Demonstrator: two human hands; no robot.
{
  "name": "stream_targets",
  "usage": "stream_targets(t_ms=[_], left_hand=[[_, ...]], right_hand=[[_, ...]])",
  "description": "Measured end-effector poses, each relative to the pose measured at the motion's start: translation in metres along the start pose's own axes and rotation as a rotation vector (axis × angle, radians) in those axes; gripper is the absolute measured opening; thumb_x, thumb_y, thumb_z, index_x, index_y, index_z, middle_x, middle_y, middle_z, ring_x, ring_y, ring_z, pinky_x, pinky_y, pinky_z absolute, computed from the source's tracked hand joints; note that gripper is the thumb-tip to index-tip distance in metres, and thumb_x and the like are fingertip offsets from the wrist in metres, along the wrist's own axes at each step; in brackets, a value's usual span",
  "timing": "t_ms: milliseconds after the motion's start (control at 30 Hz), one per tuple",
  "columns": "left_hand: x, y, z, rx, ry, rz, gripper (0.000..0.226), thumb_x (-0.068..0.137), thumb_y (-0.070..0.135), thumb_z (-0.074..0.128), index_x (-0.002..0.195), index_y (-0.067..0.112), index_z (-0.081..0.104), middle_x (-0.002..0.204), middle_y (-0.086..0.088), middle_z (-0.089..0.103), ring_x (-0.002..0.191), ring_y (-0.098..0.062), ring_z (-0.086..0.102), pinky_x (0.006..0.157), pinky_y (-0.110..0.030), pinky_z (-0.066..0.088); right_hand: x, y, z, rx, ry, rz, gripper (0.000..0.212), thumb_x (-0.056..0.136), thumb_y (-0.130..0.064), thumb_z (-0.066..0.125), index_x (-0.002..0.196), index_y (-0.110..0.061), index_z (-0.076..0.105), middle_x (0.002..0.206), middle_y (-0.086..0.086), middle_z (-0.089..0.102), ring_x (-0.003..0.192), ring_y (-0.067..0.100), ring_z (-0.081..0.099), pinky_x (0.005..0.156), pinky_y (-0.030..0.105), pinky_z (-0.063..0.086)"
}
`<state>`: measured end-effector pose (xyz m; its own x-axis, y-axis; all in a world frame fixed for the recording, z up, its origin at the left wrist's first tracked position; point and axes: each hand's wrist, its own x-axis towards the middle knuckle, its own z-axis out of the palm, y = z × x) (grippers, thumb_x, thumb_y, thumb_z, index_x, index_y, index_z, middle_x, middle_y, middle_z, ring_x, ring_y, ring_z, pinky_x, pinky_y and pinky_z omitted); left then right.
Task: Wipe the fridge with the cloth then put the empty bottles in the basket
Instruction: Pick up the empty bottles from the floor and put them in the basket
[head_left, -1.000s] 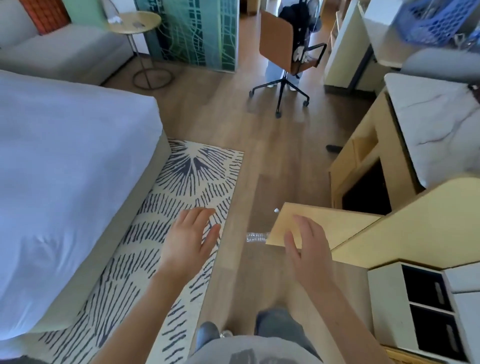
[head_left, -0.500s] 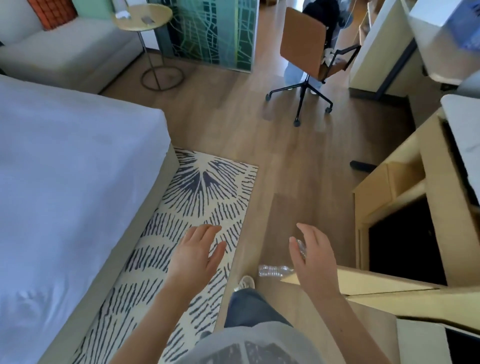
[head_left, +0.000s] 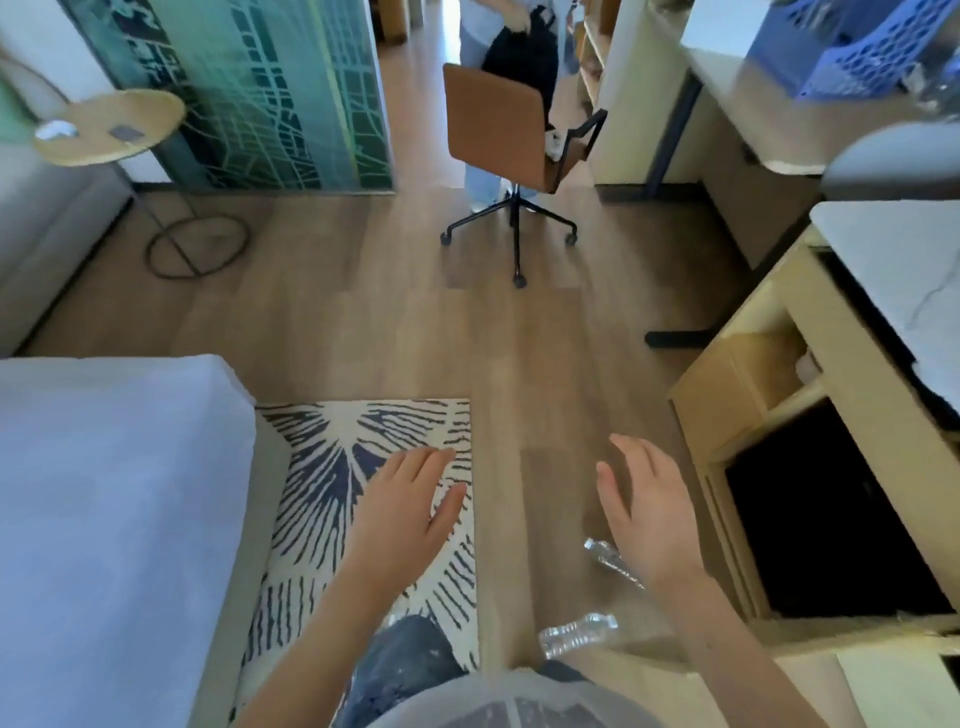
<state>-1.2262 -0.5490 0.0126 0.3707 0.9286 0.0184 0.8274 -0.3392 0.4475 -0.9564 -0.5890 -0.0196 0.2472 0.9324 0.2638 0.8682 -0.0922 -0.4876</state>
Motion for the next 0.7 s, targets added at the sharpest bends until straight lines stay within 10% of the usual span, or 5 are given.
stream_targets(t_ms=[333,700], left_hand=[[0.184,-0.083,-0.058,0.064,-0.234,0.494,0.051,0.097,0.043,0.034,0.123,0.009,0.062,0.114,-0.004,0.065,0.100,-0.026,0.060,0.081,-0.037,0.050],[0.284,-0.010,-0.004,-0.055,-0.432,0.939,0.038,0.097,0.035,0.054,0.130,0.014,0.059,0.120,0.001,0.064,0.112,-0.020,0.057,0.086,-0.028,0.047]], right_hand=[[0.016,-0.067,0.036,-0.084,0.293,0.609,0.032,0.097,-0.022,0.060,0.125,-0.007,0.062,0.121,0.010,0.065,0.115,0.032,0.057,0.094,0.044,0.048],[-0.027,-0.100,0.042,-0.264,0.554,1.064,0.029,0.094,-0.012,0.065,0.122,-0.004,0.063,0.115,0.014,0.066,0.104,0.036,0.060,0.085,0.041,0.051]])
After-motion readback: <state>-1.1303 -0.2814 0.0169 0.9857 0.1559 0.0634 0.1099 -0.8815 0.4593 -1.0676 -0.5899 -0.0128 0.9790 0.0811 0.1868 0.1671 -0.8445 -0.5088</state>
